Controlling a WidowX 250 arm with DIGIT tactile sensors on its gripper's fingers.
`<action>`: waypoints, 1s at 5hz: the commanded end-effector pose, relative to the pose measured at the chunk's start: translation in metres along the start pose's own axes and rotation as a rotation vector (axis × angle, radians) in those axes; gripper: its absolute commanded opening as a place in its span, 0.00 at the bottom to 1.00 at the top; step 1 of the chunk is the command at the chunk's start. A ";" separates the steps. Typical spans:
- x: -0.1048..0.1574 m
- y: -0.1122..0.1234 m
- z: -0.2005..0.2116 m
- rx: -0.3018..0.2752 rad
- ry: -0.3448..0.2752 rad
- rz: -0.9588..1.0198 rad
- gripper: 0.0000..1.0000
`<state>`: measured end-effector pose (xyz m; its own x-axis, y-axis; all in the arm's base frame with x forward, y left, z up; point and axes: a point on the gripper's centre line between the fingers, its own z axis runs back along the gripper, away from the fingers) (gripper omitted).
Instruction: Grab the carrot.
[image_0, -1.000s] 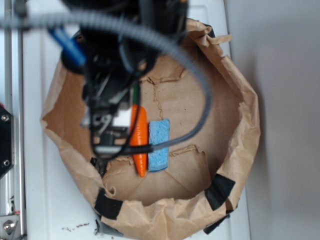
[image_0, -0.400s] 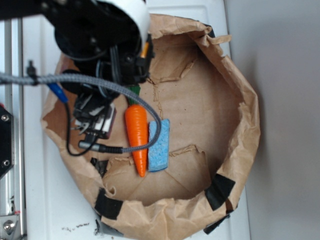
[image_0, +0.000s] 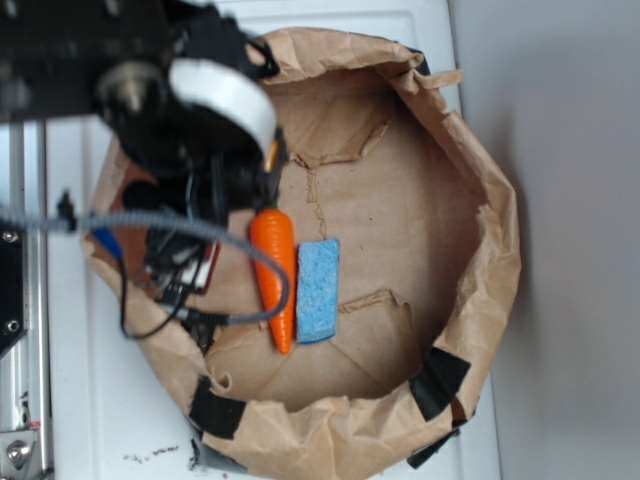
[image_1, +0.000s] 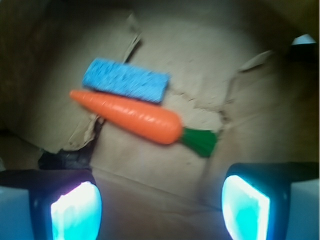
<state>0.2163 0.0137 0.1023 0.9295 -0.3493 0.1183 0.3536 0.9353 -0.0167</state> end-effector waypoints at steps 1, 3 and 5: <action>0.029 -0.018 -0.037 0.095 0.006 -0.015 1.00; 0.044 -0.006 -0.063 0.156 0.017 0.031 1.00; 0.038 -0.010 -0.045 0.141 -0.017 0.075 0.00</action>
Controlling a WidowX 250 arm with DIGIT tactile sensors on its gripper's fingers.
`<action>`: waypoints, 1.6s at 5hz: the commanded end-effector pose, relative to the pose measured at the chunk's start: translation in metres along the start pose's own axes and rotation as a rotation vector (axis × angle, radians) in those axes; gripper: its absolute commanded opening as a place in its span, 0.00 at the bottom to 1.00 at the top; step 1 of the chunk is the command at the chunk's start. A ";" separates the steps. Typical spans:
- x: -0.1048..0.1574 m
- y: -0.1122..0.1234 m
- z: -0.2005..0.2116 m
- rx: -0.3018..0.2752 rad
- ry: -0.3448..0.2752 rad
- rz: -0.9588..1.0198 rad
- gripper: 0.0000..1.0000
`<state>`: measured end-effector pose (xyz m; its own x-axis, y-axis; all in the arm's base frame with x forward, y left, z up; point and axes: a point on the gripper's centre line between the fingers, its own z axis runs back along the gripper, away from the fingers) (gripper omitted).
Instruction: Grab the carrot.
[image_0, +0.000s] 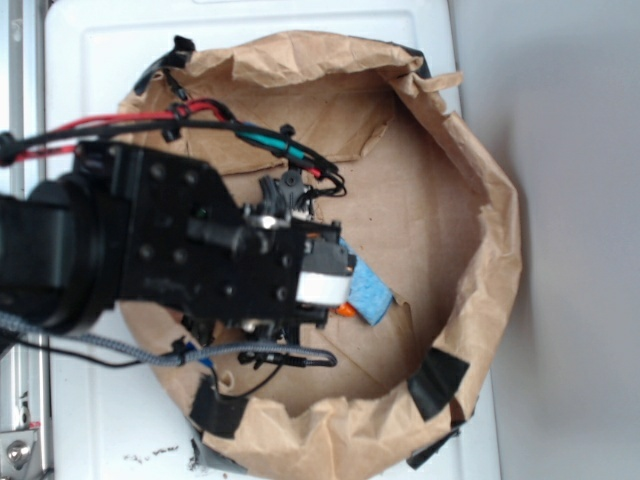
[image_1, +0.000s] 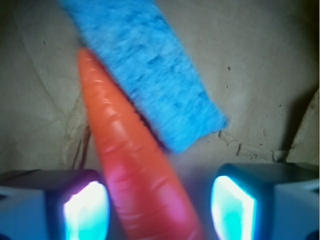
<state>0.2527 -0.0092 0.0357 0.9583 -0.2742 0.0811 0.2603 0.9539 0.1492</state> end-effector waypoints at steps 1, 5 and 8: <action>0.002 0.010 0.038 -0.067 -0.089 -0.001 0.00; 0.005 0.047 0.085 -0.245 -0.086 -0.025 1.00; 0.013 0.023 0.018 -0.185 -0.023 -0.116 1.00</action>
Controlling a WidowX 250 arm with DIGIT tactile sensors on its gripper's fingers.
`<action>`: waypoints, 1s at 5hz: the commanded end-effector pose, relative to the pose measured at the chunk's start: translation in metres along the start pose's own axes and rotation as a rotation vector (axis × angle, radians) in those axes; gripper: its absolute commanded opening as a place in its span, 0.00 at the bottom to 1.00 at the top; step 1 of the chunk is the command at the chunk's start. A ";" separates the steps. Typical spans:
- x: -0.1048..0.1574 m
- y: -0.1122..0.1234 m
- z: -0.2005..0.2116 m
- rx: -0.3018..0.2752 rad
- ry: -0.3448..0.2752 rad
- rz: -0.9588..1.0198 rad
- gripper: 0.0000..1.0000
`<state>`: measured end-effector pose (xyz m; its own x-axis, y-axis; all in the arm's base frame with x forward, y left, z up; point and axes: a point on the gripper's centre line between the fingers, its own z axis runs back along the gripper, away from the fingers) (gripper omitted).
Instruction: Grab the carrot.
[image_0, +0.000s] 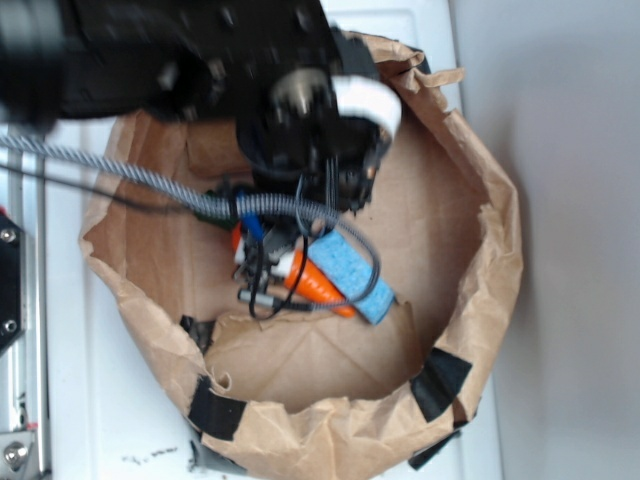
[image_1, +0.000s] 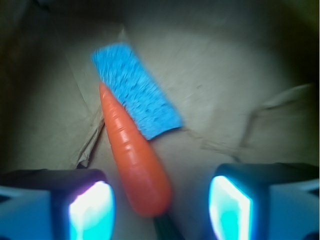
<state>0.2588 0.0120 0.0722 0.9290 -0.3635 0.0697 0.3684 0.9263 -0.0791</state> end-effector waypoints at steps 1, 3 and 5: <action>0.017 0.000 -0.035 0.080 -0.043 -0.028 1.00; 0.015 -0.001 -0.054 0.110 -0.037 -0.055 1.00; 0.014 0.003 -0.041 0.093 -0.055 -0.023 0.00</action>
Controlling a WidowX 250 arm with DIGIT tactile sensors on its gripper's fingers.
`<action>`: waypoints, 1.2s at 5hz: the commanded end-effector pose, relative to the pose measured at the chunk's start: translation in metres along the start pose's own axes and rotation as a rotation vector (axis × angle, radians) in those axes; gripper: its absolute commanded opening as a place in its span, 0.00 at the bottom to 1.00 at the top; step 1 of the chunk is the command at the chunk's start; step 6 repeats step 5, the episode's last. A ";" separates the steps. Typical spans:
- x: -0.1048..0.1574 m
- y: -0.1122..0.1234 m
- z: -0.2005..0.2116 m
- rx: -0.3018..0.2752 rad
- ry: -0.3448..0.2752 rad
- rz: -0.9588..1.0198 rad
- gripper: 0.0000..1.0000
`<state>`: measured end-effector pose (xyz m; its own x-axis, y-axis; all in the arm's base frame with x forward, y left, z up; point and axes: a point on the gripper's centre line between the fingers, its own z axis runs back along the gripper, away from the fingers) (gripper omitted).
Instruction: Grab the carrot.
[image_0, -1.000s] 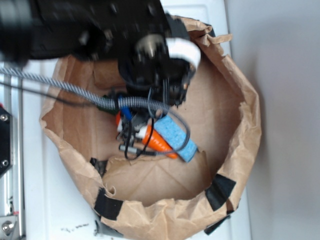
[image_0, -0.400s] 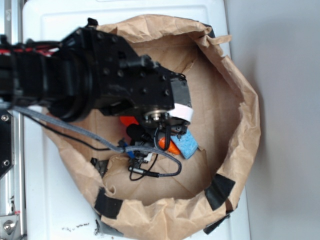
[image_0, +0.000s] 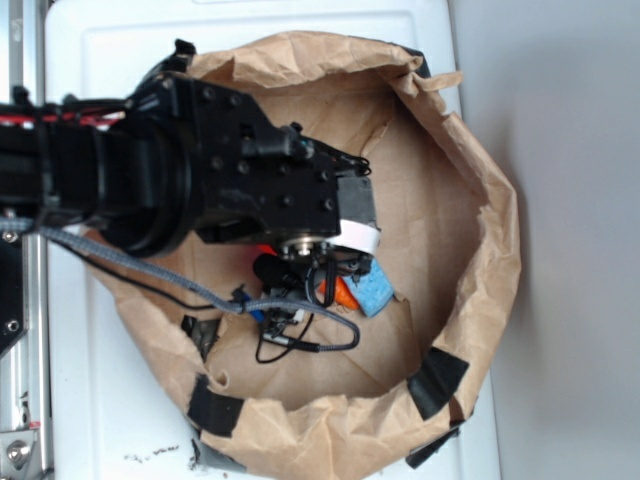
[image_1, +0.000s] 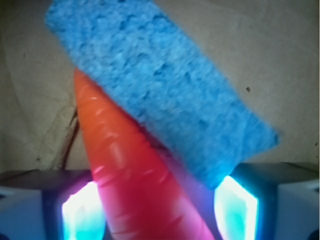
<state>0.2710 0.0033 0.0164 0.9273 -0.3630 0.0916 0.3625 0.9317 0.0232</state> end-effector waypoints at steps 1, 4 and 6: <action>0.001 0.005 0.032 -0.037 -0.051 -0.019 0.00; -0.005 0.024 0.140 -0.239 -0.161 0.023 0.00; -0.006 0.022 0.138 -0.222 -0.149 0.015 0.00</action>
